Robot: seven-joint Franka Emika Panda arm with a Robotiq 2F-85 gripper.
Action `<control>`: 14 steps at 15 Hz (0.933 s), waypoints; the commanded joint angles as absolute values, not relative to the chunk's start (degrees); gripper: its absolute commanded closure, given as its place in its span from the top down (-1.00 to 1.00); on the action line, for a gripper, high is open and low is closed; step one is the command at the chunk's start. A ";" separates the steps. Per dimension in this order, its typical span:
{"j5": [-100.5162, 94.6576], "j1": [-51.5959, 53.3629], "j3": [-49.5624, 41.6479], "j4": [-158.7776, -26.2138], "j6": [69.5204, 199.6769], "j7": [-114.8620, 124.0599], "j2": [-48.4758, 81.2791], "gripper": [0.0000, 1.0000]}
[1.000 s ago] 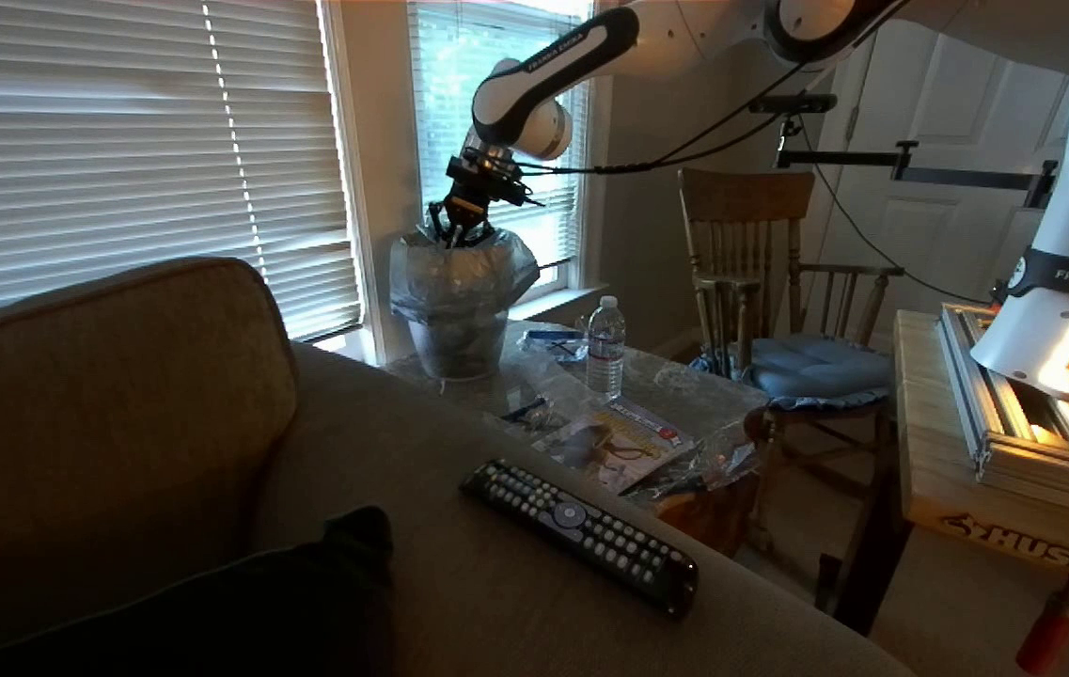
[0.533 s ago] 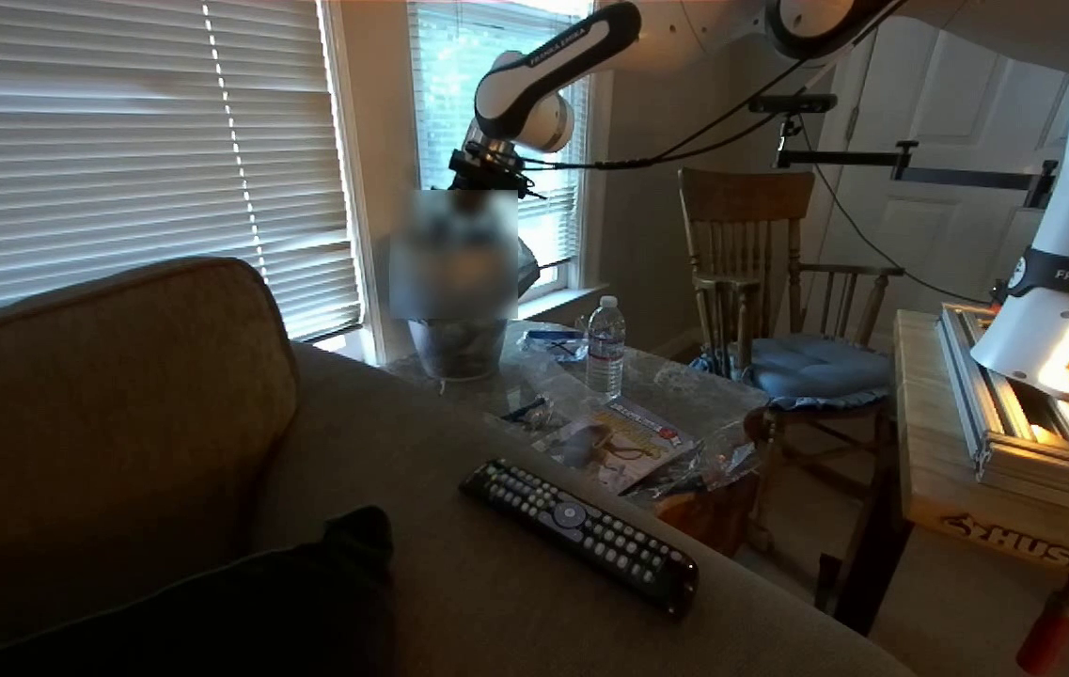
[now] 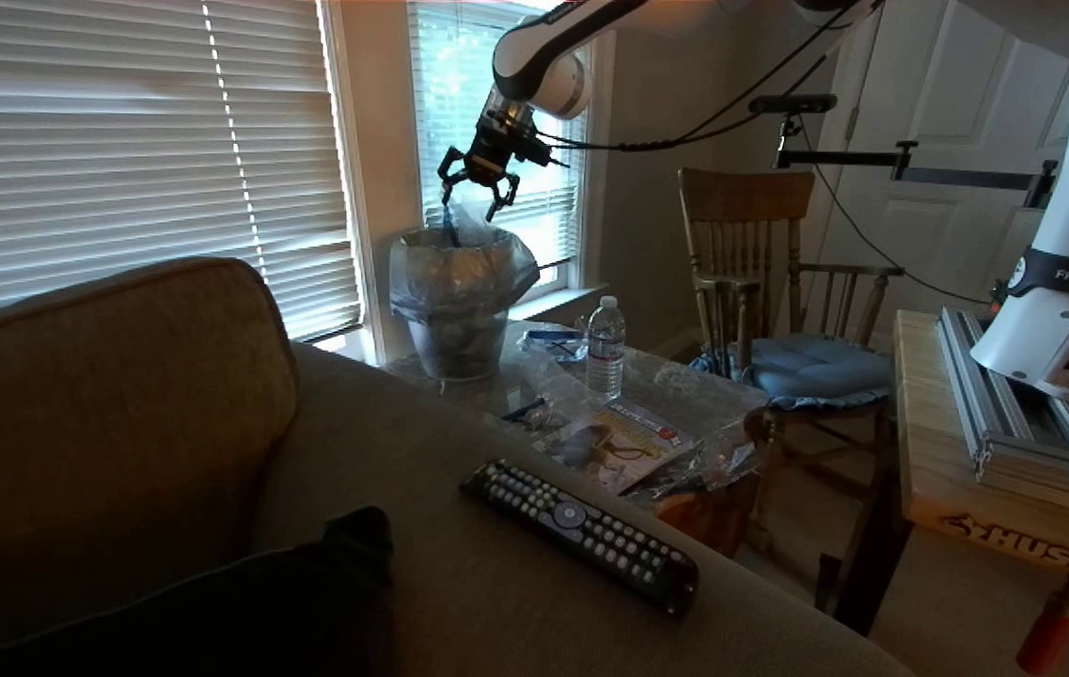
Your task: Put the plastic item into the bin
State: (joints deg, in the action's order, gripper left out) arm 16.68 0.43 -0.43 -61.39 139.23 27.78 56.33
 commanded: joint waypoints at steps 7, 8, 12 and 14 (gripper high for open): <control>15.94 -0.03 -0.10 -81.26 141.07 20.04 43.68 1.00; 15.12 0.14 -1.01 -83.72 140.47 19.91 42.07 1.00; 10.57 0.77 -5.01 -93.36 140.70 18.95 35.77 1.00; 6.59 1.53 -7.16 -97.97 140.32 18.81 33.03 1.00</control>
State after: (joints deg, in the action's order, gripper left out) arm 11.26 0.14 -4.60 -87.67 139.68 19.71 39.89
